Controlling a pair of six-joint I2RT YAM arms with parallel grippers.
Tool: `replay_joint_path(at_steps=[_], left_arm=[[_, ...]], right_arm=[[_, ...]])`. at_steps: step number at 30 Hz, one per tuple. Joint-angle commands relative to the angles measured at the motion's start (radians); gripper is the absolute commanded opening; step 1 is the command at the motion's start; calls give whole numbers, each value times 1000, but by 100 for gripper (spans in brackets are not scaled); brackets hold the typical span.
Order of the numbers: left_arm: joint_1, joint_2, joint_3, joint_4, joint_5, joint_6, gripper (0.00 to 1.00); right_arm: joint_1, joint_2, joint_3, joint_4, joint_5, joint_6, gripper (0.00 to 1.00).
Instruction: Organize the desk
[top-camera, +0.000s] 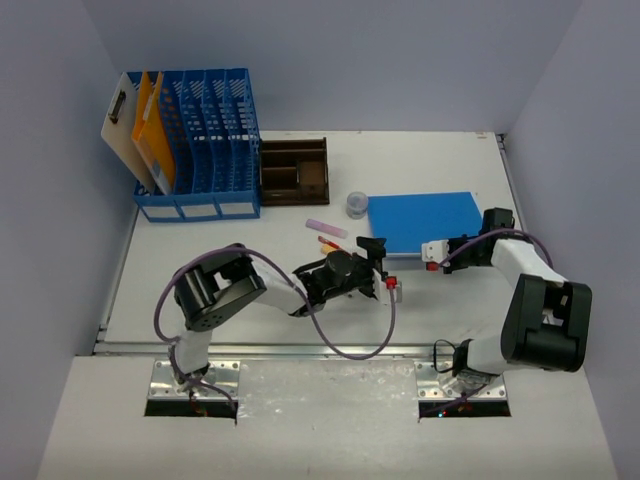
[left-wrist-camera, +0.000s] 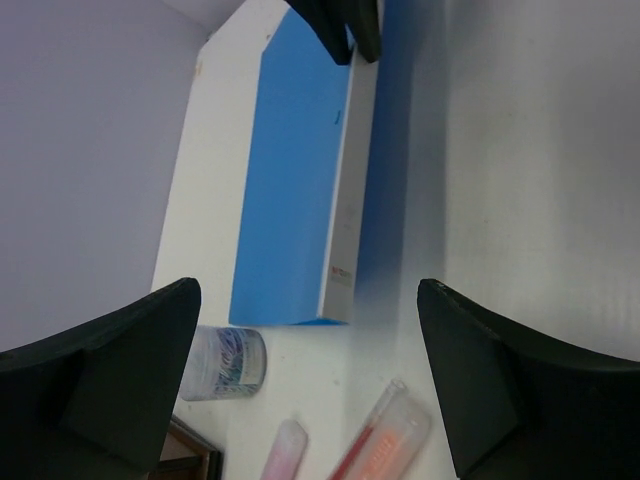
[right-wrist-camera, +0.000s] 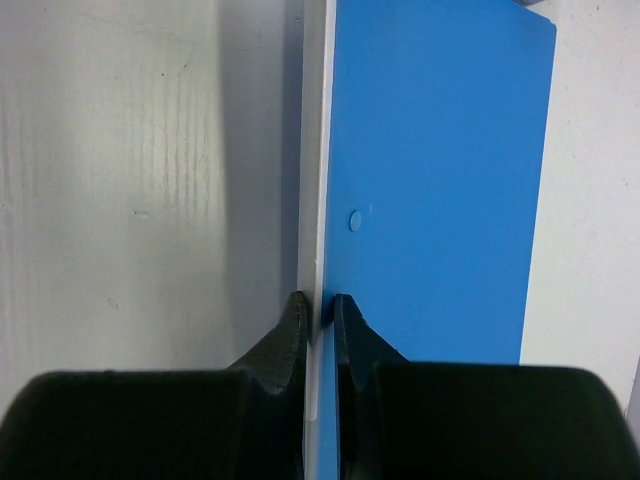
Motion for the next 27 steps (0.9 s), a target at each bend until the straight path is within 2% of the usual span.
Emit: replay_joint_path(at_steps=[1, 6, 15, 18, 20, 21, 23, 24, 25, 26, 27], left_arm=[[-18, 61, 107, 118, -119, 53, 88], [-26, 178, 240, 68, -148, 87, 86], [-26, 243, 263, 38, -123, 125, 80], [-26, 266, 292, 23, -146, 111, 69], [-26, 276, 300, 22, -146, 116, 52], [-26, 279, 303, 22, -146, 119, 39], [-26, 287, 315, 20, -146, 125, 24], [-26, 289, 322, 17, -149, 126, 8], [-26, 296, 329, 17, -155, 128, 0], [-27, 299, 341, 18, -157, 127, 0], [-26, 299, 345, 22, -160, 125, 0]], right_arm=[[-1, -40, 38, -35, -44, 24, 1], [-1, -56, 41, -55, -52, 36, 1], [-1, -88, 42, -84, -76, 53, 1], [-1, -108, 42, -109, -92, 47, 1], [-3, -121, 35, -121, -101, 30, 1], [-3, -135, 28, -125, -104, 18, 1], [-1, -143, 25, -138, -106, 12, 1], [-3, -145, 25, -142, -104, 13, 1], [-3, -151, 24, -145, -99, 15, 1], [-3, -154, 22, -144, -95, 17, 1], [-3, -157, 18, -136, -90, 38, 10]])
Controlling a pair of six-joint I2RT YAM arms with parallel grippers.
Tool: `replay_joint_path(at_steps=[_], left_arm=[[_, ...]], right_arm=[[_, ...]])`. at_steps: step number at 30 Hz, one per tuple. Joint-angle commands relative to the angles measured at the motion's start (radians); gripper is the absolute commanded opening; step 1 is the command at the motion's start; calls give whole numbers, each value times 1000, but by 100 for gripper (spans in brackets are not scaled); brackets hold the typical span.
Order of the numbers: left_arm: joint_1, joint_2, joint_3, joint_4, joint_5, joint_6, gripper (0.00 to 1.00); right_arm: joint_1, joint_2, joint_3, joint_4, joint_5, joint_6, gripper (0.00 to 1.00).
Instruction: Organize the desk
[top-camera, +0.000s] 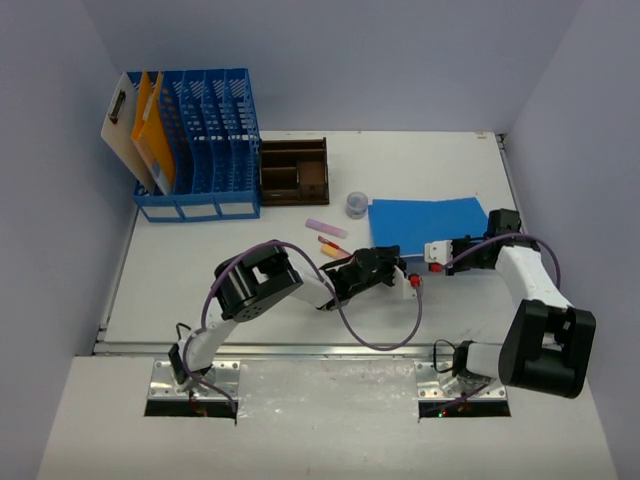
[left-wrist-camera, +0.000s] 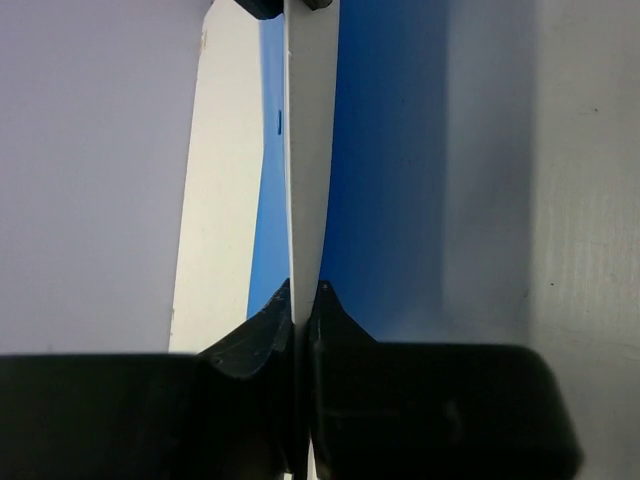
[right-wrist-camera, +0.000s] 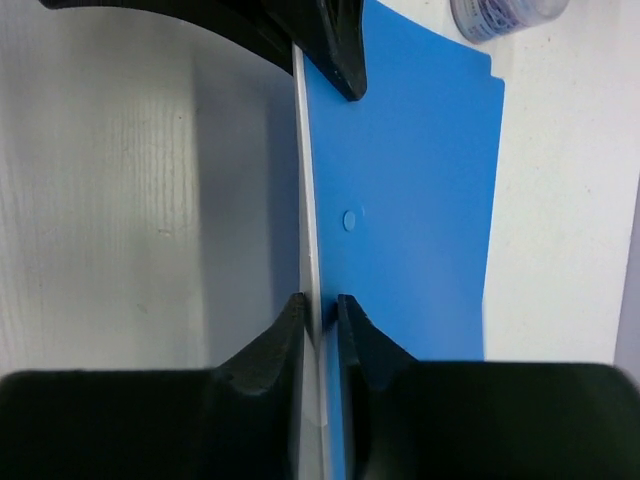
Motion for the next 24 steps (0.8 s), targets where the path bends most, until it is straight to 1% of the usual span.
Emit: replay_joint_path(at_steps=[1, 3, 4, 5, 7, 9, 11, 14, 18, 20, 24], left_arm=[[-8, 7, 51, 52, -5, -7, 0], [-8, -4, 37, 86, 0, 3, 0], [-8, -7, 23, 94, 1, 7, 0], [-8, -11, 20, 100, 1, 7, 0], [-6, -22, 7, 100, 0, 6, 0], [-3, -34, -4, 108, 0, 4, 0], [-1, -46, -29, 132, 6, 1, 0], [-1, -89, -81, 181, 29, 9, 0], [-1, -134, -113, 183, 35, -7, 0], [5, -158, -109, 175, 32, -37, 0], [15, -183, -52, 122, 26, -106, 0]], right_arm=[[0, -30, 13, -5, -32, 29, 20], [0, -36, 17, 17, -14, 85, 42], [-1, -41, 20, 28, 8, 99, 58], [-1, -41, 29, 29, 23, 109, 61], [-6, -33, 43, 3, 72, 104, 65], [-23, -24, 62, -30, 79, 69, 68], [-49, -15, 51, -12, 86, 49, 70], [-84, 22, 39, 73, 88, 49, 70], [-133, 86, 69, 75, 74, 18, 69], [-150, 99, 65, 77, 68, -20, 69], [-155, 85, 37, 57, 57, -75, 69]])
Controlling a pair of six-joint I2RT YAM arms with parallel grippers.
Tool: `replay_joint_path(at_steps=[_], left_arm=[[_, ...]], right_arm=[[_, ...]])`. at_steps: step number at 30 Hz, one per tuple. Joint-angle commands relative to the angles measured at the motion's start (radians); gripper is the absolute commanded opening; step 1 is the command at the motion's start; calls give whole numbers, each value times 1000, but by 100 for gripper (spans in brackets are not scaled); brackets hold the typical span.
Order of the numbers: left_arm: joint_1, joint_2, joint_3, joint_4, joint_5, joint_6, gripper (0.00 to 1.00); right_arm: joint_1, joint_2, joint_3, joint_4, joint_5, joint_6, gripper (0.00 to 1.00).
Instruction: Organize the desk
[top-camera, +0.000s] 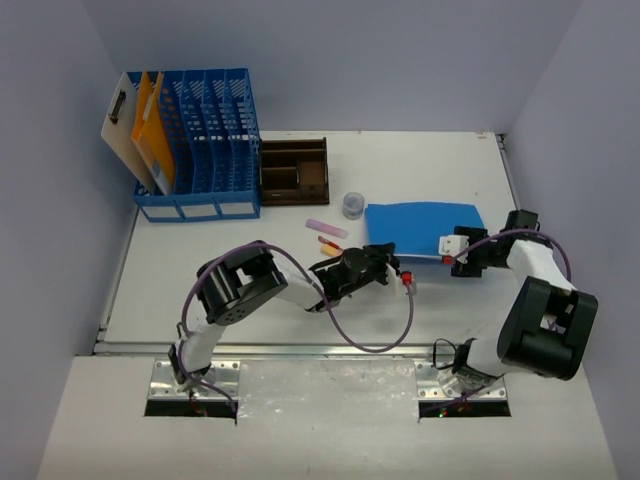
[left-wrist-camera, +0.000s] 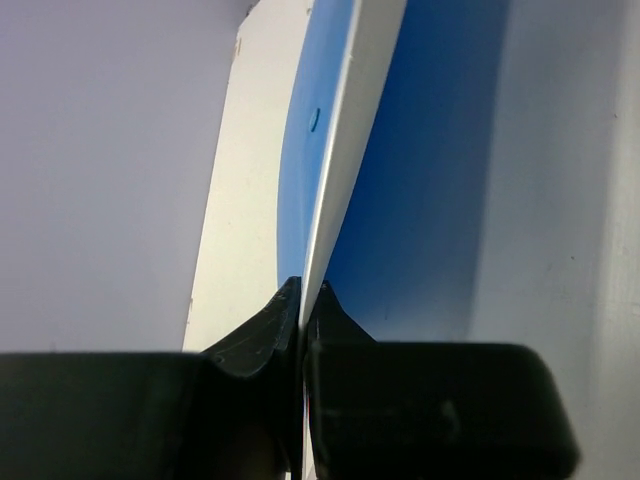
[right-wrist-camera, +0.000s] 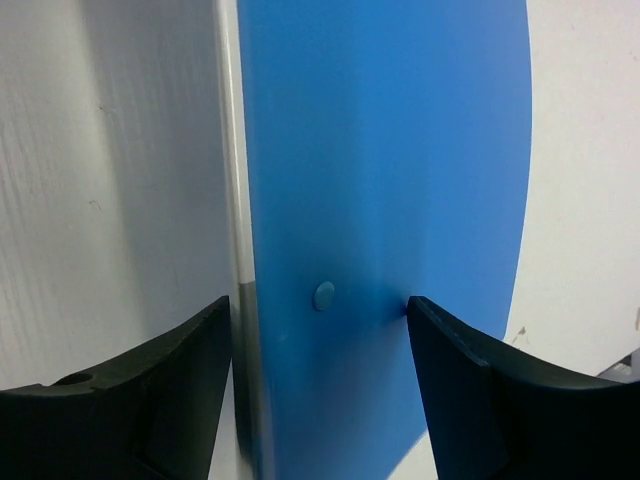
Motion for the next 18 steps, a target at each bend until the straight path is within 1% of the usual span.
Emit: replay_joint_path(at_steps=[1, 5, 8, 10, 11, 12, 13, 15, 16, 17, 18], left_arm=[[11, -81, 74, 48, 17, -106, 0], [10, -125, 56, 67, 60, -116, 0], [11, -153, 9, 84, 70, -111, 0], [16, -170, -10, 90, 70, -111, 0], [17, -174, -30, 98, 90, -111, 0], [17, -179, -36, 101, 95, -110, 0], [19, -184, -48, 104, 95, -105, 0], [19, -182, -60, 119, 96, -90, 1], [17, -181, -65, 123, 99, -64, 7], [17, -176, -71, 127, 104, -50, 17], [17, -173, -71, 144, 103, -42, 42]], right_arm=[[-3, -24, 3, 3, -22, -83, 69], [-5, -24, -15, 82, -16, -46, 69], [-23, 10, 23, 82, -25, -18, 65], [-40, 22, 38, 84, -44, -20, 54], [-44, 22, 37, 102, -50, -20, 45], [-52, 21, 35, 108, -57, -23, 36], [-55, 8, 32, 121, -85, -27, 18], [-58, -5, 35, 122, -110, -20, 2], [-58, -25, 43, 121, -135, -2, 1], [-58, -35, 54, 100, -140, 3, 1], [-57, -44, 77, 80, -145, 6, 1]])
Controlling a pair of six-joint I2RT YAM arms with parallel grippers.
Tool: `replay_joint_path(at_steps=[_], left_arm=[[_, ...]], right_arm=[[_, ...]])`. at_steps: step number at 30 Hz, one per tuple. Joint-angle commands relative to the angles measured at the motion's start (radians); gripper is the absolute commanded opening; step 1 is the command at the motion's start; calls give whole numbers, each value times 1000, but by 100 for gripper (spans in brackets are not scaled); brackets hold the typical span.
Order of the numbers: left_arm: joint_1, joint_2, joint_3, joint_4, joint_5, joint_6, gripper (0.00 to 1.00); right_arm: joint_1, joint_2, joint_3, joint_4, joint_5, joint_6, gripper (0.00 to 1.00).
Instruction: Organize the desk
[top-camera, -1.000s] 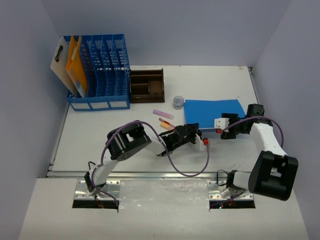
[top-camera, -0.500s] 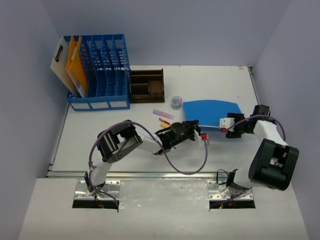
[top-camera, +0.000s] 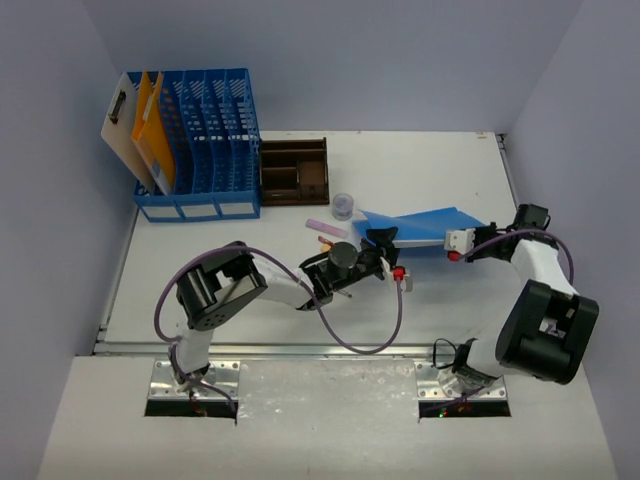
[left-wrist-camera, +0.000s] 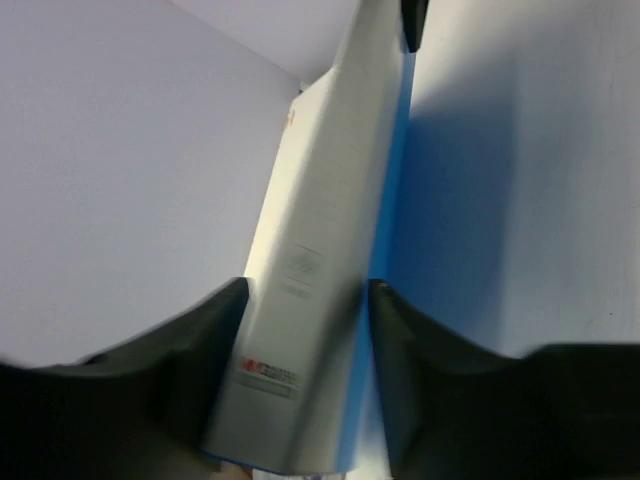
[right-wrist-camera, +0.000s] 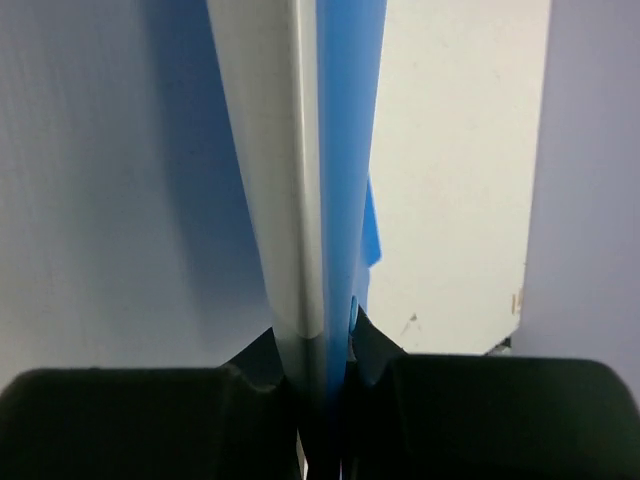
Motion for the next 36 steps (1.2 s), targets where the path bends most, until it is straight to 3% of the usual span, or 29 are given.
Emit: replay_joint_path(at_steps=[1, 2, 5, 9, 17, 24, 36], left_arm=[[0, -29, -23, 102, 22, 26, 55], [-2, -24, -12, 100, 18, 34, 65], [-8, -7, 28, 70, 14, 43, 71], [-17, 25, 86, 30, 8, 41, 72], [-42, 22, 134, 11, 19, 31, 72], [-62, 19, 154, -75, 36, 21, 71], [-103, -137, 9, -82, -47, 11, 84]], right_arm=[[-23, -40, 79, -49, -60, 92, 1], [-23, -59, 100, -79, -72, 108, 1], [-22, -91, 122, -145, -88, 97, 1], [-23, -152, 84, -172, -97, 39, 1], [-22, -255, -81, -17, -105, -27, 1], [-17, -268, -99, 71, -77, 11, 1], [-5, -235, -110, 167, 26, 112, 1]])
